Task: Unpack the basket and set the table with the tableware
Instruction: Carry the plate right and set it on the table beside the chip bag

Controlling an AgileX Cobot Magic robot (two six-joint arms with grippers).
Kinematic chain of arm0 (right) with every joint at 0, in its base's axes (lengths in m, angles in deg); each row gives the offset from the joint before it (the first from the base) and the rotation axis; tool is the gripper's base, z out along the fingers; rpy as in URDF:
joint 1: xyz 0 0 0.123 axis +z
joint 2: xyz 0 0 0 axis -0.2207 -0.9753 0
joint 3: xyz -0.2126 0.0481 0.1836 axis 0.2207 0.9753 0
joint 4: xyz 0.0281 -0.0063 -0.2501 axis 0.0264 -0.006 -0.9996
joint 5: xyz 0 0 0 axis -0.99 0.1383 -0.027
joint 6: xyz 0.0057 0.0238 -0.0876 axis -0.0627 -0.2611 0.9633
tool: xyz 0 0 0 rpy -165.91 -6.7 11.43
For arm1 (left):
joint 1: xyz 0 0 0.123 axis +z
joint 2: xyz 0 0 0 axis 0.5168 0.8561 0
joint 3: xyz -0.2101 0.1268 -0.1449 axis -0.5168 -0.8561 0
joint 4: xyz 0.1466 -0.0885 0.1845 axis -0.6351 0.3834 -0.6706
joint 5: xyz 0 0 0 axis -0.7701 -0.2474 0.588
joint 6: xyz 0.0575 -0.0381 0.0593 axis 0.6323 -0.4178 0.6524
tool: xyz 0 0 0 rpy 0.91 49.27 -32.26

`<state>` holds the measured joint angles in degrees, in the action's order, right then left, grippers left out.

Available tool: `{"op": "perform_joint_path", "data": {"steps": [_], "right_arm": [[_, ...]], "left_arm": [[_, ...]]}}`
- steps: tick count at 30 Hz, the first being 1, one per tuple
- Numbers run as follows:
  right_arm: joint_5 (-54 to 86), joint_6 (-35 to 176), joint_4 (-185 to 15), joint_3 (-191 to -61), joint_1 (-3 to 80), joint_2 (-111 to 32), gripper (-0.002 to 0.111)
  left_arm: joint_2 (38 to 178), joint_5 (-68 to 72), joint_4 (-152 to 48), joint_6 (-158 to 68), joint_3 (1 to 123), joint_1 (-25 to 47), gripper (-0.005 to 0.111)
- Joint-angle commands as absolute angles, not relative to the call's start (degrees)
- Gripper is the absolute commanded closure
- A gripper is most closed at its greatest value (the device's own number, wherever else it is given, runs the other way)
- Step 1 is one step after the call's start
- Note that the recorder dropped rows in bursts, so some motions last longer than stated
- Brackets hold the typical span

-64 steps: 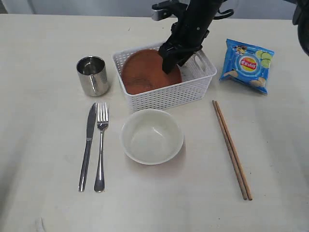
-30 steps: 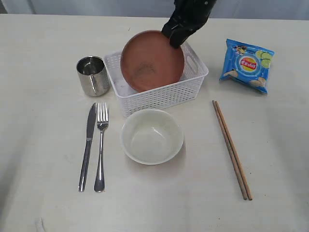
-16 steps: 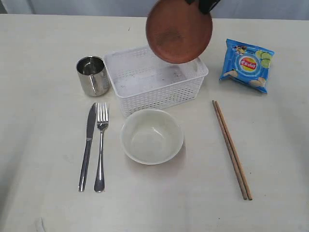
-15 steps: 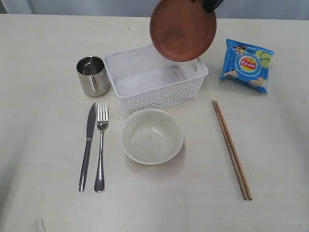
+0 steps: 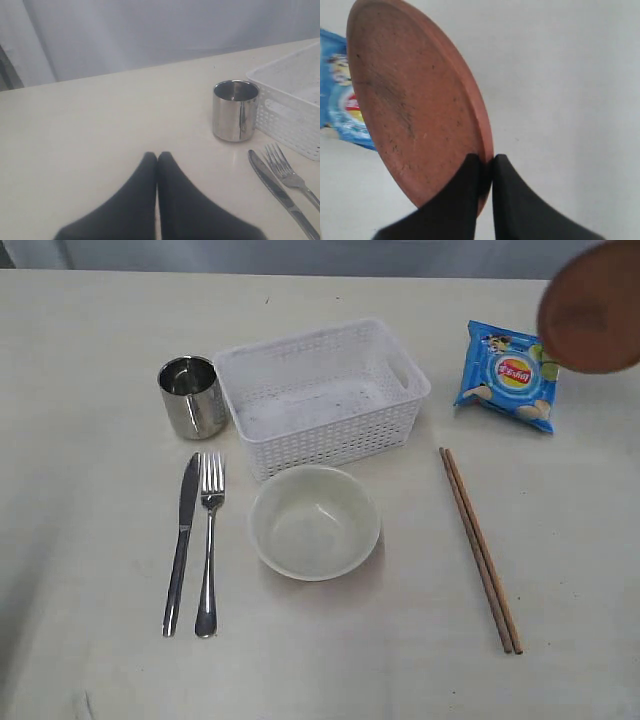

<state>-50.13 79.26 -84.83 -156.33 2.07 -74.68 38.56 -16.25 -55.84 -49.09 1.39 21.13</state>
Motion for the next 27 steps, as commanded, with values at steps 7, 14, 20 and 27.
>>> {"op": "perform_joint_path", "data": {"steps": [7,14,20,27], "right_arm": [[-39.3,79.76,-72.44,-137.39,-17.47,-75.66,0.109],[-39.07,86.98,-62.85,-134.31,-17.42,-82.45,0.107],[-38.69,88.28,-62.85,-134.31,-16.96,-81.87,0.061],[-40.65,102.99,-45.31,-138.4,-15.5,-75.8,0.062]], "left_arm": [[38.34,-16.22,-55.35,-49.11,1.23,21.28,0.107],[38.34,-16.22,-55.35,-49.11,1.23,21.28,0.107],[38.34,-16.22,-55.35,-49.11,1.23,21.28,0.107],[38.34,-16.22,-55.35,-49.11,1.23,21.28,0.107]]}}
